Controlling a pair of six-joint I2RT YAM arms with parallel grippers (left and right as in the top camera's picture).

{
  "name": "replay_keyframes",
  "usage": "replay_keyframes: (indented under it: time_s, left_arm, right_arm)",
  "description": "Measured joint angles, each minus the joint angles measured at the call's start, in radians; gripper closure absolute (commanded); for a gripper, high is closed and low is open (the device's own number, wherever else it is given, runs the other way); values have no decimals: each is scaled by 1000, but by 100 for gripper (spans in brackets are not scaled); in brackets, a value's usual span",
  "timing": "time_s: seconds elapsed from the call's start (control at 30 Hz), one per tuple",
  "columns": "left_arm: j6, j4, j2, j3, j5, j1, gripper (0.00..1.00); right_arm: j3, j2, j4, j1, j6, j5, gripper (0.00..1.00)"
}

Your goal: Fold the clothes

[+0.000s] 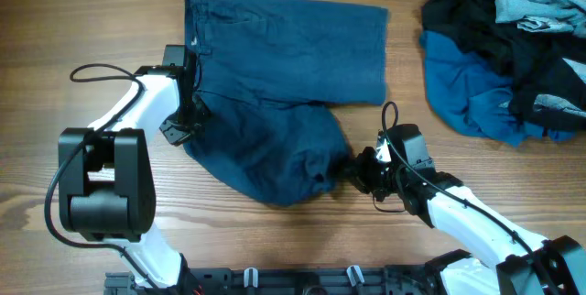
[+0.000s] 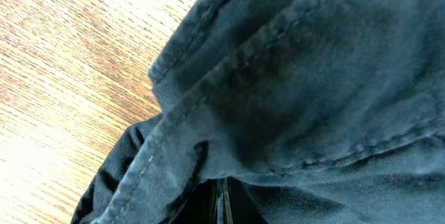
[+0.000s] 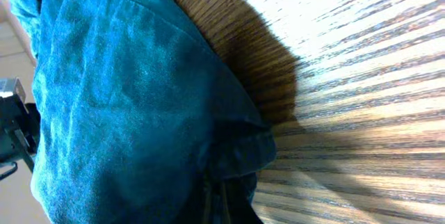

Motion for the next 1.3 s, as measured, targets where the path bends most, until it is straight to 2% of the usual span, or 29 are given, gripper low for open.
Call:
replay_keyframes:
  time_s: [0.23, 0.37, 0.43, 0.57, 0.77, 0.8, 0.83, 0.87, 0.93, 1.03, 1.2, 1.3]
  left_arm:
    - [0, 0, 0, 0, 0, 0, 95]
    - [0, 1, 0, 0, 0, 0, 96]
    - [0, 1, 0, 0, 0, 0, 96]
    - [0, 3, 0, 0, 0, 0, 96]
    - [0, 5, 0, 0, 1, 0, 96]
    - [0, 5, 0, 0, 1, 0, 96]
    - [0, 5, 0, 0, 1, 0, 96]
    - [0, 5, 0, 0, 1, 0, 96]
    - [0, 5, 0, 0, 1, 0, 96]
    - [0, 6, 0, 0, 1, 0, 96]
    - [0, 10, 0, 0, 1, 0, 96]
    - [0, 14, 0, 0, 1, 0, 96]
  right_arm:
    - [0, 1, -12, 0, -5, 0, 96]
    - [2, 1, -16, -13, -79, 0, 96]
    - [42, 0, -99, -55, -146, -6, 96]
    - [311, -9, -452, -155, -348, 9, 96]
    - [596, -17, -676, -190, -524, 62, 96]
    - [616, -18, -708, -190, -541, 65, 88]
    - [627, -20, -768, -190, -548, 69, 60]
    - [629, -20, -830, -190, -549, 72, 48]
    - [618, -20, -863, -190, -526, 71, 46]
    - [525, -20, -818, -190, -486, 28, 43]
    - [304, -19, -587, -142, -406, -81, 38]
    - [189, -18, -390, -60, -318, -129, 36]
